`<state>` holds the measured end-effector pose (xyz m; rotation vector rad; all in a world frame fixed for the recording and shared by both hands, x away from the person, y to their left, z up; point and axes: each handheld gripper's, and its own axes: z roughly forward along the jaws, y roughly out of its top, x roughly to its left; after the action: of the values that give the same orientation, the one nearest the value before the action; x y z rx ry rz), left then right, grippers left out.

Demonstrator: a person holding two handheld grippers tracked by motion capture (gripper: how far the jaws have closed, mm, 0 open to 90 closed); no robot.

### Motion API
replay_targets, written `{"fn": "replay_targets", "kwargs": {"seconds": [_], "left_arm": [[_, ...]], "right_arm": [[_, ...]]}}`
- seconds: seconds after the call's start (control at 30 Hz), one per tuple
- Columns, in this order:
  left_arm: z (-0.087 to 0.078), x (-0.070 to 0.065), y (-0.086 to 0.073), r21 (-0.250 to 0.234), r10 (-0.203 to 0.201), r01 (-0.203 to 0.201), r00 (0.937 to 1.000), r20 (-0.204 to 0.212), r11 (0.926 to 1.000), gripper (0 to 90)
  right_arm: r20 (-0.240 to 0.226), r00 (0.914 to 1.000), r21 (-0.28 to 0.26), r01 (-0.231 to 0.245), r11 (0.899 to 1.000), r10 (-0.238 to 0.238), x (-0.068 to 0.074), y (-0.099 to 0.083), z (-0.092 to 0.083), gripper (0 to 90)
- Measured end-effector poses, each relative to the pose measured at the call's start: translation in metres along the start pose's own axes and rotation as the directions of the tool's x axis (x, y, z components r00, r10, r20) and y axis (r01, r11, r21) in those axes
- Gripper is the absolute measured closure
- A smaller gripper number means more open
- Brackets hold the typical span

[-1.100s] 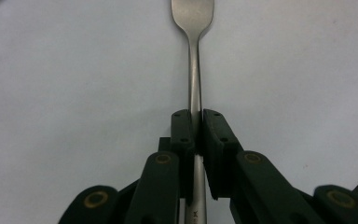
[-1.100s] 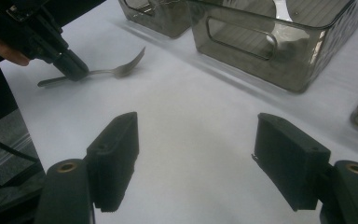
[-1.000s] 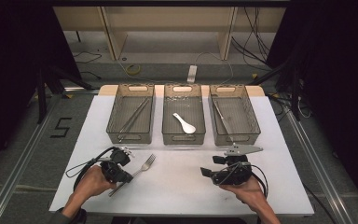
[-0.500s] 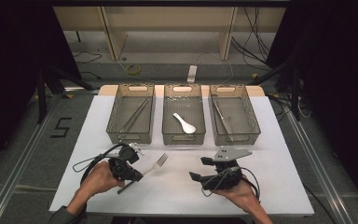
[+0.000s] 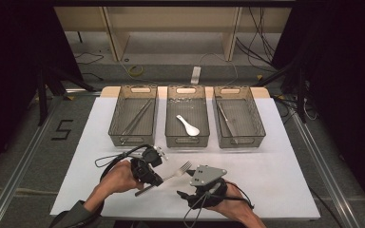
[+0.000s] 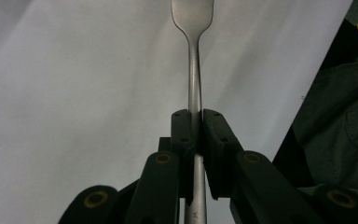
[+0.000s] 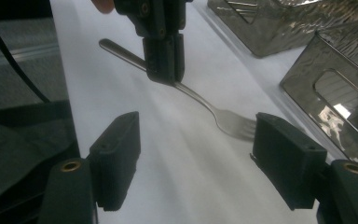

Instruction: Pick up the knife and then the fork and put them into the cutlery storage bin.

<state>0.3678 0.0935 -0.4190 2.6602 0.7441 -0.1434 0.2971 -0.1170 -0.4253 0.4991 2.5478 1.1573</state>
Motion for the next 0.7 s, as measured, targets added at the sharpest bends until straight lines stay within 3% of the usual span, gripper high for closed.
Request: {"fn": "replay_targets", "kwargs": {"seconds": [0.3,0.4,0.7], "left_arm": [[0.007,-0.013,0.007,0.033,0.046,-0.047,0.9978,0.048,0.9984,83.0],[0.007,-0.015,0.009,0.039,0.061,-0.064,0.9962,0.061,0.9972,83.0],[0.007,-0.020,0.012,0.046,0.072,-0.076,0.9943,0.079,0.9960,83.0]], "right_arm": [[0.042,0.9916,0.065,0.119,0.991,-0.122,0.010,0.002,0.025,38.5],[0.050,0.9836,0.090,0.168,0.982,-0.173,0.014,0.003,0.031,41.0],[0.068,0.9627,0.151,0.250,0.957,-0.262,0.016,-0.001,0.043,53.7]]}}
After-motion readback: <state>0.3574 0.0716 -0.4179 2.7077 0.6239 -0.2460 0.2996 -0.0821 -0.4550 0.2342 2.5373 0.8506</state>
